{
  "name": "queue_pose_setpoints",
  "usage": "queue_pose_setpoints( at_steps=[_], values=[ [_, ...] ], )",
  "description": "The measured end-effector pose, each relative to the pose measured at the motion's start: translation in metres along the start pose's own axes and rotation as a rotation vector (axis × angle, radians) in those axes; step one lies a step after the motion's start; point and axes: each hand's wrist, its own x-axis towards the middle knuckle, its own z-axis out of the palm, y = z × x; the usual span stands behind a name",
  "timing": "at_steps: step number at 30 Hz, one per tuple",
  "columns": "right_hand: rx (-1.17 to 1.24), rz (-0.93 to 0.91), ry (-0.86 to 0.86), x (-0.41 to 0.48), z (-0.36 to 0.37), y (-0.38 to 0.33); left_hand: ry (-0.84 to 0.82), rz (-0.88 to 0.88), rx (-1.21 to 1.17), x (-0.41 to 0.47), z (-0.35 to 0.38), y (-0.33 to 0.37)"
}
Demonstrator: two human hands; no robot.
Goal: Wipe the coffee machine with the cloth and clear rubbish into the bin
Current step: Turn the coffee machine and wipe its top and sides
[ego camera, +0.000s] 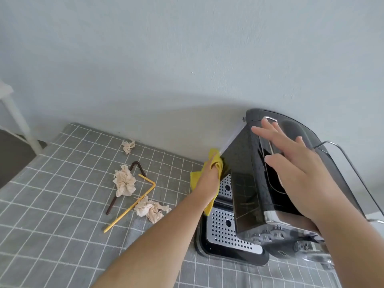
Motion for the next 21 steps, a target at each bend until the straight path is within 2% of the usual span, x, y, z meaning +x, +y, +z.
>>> queue_pose_setpoints(
  at_steps=[5, 8, 10, 13, 16, 18, 21],
  values=[
    [0.012, 0.007, 0.016, 0.000, 0.001, -0.002, -0.103, 0.398, 0.043, -0.027, 0.019, 0.062],
    [0.021, 0.005, 0.019, 0.000, 0.002, -0.001, -0.104, 0.523, 0.042, -0.045, 0.017, 0.042],
    [0.015, 0.004, 0.016, 0.000, 0.001, 0.000, -0.063, 0.459, -0.006, -0.053, 0.013, 0.008],
    [0.001, -0.001, 0.008, 0.000, 0.002, 0.001, -0.022, 0.214, 0.030, -0.045, 0.001, -0.036],
    [-0.001, -0.003, 0.003, 0.000, 0.002, 0.001, -0.123, 0.006, -0.060, -0.031, -0.007, -0.014],
    [0.008, -0.002, 0.005, 0.000, 0.002, 0.002, -0.153, 0.009, -0.099, -0.025, 0.001, 0.022],
    [0.013, -0.004, 0.009, 0.000, 0.002, 0.002, -0.122, 0.222, -0.022, -0.032, 0.018, 0.069]
  ],
)
